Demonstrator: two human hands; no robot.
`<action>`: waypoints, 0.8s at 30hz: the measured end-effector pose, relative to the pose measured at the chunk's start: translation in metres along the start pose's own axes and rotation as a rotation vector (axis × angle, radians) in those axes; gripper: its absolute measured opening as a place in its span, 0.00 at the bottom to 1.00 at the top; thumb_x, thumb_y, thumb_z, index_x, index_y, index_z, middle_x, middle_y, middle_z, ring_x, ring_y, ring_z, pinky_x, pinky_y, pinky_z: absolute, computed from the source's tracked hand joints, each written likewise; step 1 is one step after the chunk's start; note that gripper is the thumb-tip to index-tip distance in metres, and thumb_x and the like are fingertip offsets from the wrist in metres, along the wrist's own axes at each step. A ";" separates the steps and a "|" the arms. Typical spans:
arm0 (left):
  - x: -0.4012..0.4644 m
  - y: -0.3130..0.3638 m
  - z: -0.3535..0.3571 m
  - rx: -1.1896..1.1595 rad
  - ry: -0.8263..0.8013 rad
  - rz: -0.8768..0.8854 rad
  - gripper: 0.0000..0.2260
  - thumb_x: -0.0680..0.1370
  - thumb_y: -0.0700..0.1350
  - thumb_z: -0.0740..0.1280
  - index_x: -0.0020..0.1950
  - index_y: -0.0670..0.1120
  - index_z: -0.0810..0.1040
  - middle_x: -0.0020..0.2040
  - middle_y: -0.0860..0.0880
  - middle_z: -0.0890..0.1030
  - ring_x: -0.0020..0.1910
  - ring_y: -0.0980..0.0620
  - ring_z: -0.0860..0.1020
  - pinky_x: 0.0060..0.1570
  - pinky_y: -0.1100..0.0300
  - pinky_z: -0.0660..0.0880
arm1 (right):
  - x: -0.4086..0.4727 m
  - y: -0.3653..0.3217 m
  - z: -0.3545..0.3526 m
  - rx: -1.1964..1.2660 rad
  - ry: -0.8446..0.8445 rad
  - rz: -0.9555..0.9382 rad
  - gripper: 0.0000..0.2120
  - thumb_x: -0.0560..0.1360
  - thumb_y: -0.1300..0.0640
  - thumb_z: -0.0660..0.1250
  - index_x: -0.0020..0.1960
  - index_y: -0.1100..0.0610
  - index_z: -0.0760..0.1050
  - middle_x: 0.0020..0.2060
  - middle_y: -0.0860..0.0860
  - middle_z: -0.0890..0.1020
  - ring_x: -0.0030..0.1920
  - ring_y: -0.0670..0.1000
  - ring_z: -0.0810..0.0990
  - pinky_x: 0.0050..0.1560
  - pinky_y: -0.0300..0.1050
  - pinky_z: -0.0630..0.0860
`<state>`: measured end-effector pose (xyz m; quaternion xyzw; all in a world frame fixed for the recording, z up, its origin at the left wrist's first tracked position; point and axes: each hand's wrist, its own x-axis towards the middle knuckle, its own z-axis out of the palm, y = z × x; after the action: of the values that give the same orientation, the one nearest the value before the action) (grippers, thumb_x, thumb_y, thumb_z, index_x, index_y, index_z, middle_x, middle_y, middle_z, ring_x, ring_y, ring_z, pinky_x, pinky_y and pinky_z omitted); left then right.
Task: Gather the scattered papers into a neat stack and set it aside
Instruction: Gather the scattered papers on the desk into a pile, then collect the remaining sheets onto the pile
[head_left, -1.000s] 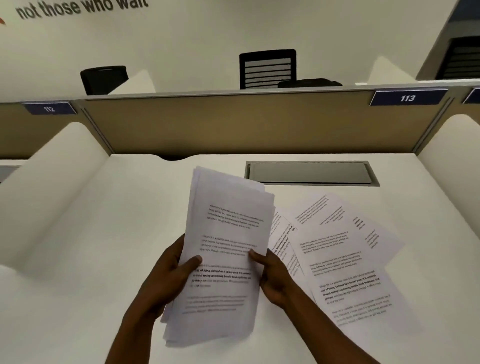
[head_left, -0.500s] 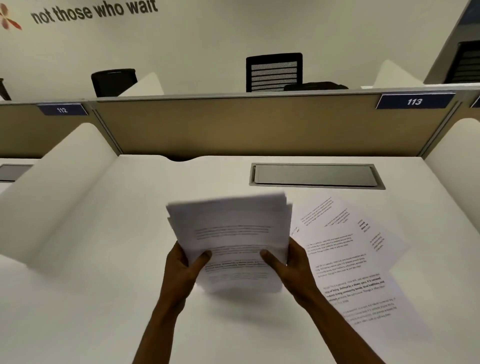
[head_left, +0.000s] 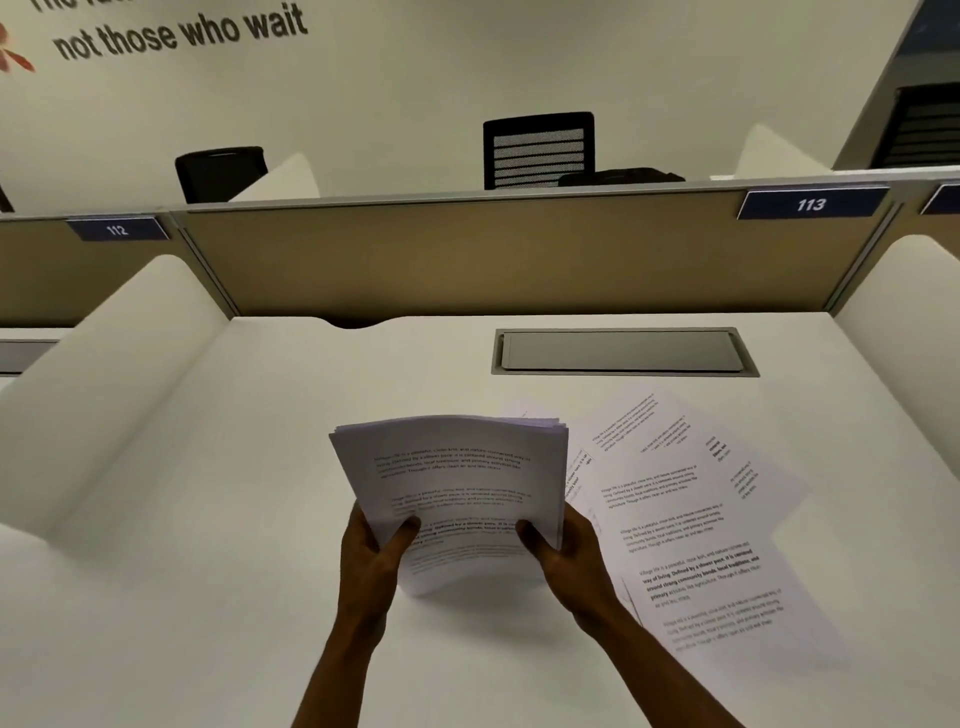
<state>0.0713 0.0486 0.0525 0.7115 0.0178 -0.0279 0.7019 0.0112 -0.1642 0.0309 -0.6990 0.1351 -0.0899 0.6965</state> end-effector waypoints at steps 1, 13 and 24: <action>-0.001 -0.004 0.002 0.008 -0.006 -0.020 0.21 0.69 0.45 0.73 0.61 0.47 0.77 0.56 0.47 0.83 0.55 0.44 0.81 0.44 0.59 0.81 | -0.001 0.001 0.001 -0.007 0.002 0.009 0.15 0.76 0.55 0.69 0.60 0.40 0.75 0.54 0.46 0.83 0.56 0.49 0.81 0.50 0.41 0.82; -0.013 -0.025 0.006 0.081 -0.052 -0.065 0.09 0.78 0.40 0.70 0.58 0.46 0.81 0.53 0.49 0.86 0.55 0.47 0.82 0.49 0.60 0.78 | -0.015 0.014 -0.015 -0.118 0.002 0.010 0.17 0.76 0.57 0.69 0.59 0.38 0.73 0.56 0.44 0.82 0.59 0.48 0.80 0.55 0.39 0.80; -0.038 -0.012 0.062 0.045 -0.178 -0.182 0.13 0.77 0.43 0.71 0.62 0.48 0.80 0.54 0.51 0.86 0.53 0.50 0.85 0.53 0.49 0.81 | -0.019 -0.013 -0.079 -0.383 0.147 -0.031 0.20 0.77 0.60 0.67 0.68 0.53 0.70 0.57 0.47 0.79 0.55 0.45 0.78 0.53 0.26 0.74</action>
<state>0.0318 -0.0127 0.0419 0.7171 0.0191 -0.1550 0.6792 -0.0307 -0.2334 0.0464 -0.8123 0.1894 -0.1242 0.5375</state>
